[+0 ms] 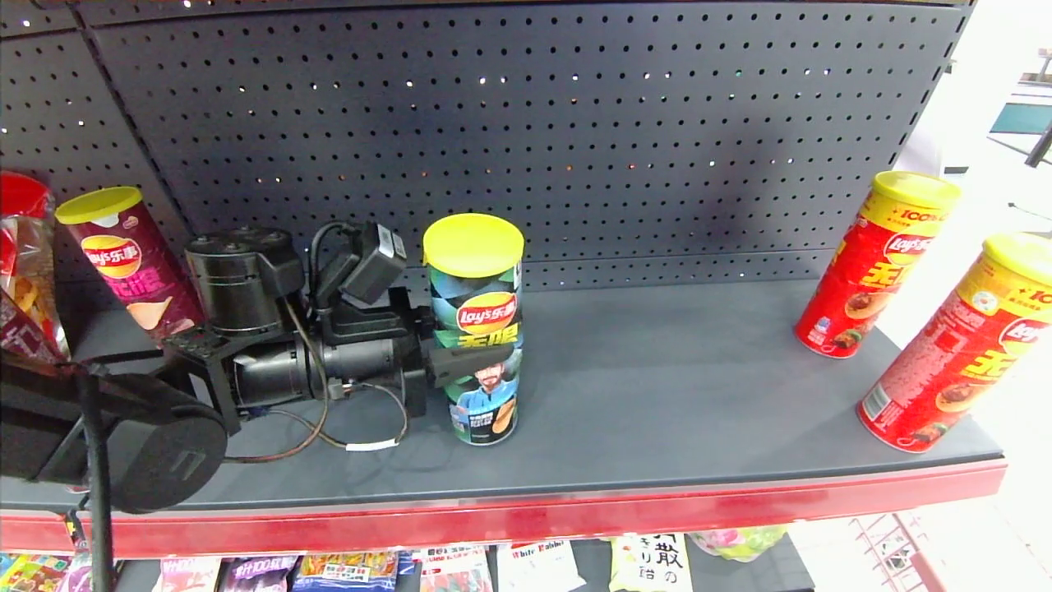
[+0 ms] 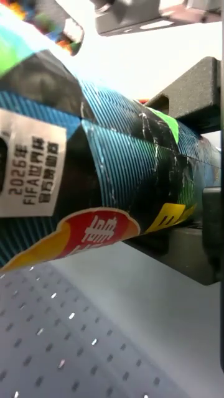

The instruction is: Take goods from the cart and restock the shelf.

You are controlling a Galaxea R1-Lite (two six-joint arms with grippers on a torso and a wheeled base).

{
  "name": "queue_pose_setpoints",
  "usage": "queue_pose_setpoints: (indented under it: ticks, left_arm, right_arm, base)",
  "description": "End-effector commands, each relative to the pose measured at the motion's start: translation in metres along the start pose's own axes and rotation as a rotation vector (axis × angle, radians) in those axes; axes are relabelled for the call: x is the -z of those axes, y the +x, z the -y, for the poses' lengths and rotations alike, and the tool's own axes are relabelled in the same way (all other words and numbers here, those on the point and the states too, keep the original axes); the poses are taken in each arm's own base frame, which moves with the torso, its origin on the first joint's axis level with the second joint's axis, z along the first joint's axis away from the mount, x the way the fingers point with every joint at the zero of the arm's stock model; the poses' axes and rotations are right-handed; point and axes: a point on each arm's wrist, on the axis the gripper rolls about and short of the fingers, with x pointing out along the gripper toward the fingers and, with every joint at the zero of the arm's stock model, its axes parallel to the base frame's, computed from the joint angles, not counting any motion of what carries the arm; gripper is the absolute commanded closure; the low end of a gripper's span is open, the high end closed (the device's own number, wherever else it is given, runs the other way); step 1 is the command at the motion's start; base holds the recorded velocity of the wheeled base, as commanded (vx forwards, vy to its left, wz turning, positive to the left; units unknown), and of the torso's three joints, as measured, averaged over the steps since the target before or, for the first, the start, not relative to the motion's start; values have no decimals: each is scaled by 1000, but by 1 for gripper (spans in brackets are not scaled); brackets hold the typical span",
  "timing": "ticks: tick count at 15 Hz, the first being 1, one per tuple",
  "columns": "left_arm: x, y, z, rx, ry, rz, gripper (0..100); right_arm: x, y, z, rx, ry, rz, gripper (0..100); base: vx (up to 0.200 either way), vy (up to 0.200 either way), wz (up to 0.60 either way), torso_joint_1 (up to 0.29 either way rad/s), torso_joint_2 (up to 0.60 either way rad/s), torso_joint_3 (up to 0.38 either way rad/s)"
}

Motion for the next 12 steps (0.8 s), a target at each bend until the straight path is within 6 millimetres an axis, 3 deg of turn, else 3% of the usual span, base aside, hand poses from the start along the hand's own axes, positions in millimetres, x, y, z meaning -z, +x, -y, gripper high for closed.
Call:
queue_pose_setpoints:
  ticks: [1,12]
  left_arm:
    - [1,0,4,33,-4,1,100]
    - [15,6,1,186,-31,5,100]
  right_arm:
    - [0,0,0,0,-1,-4,100]
    - [0,0,0,1,-2,-2,100]
  base:
    - [0,0,0,0,0,0]
    - [0,0,0,0,0,0]
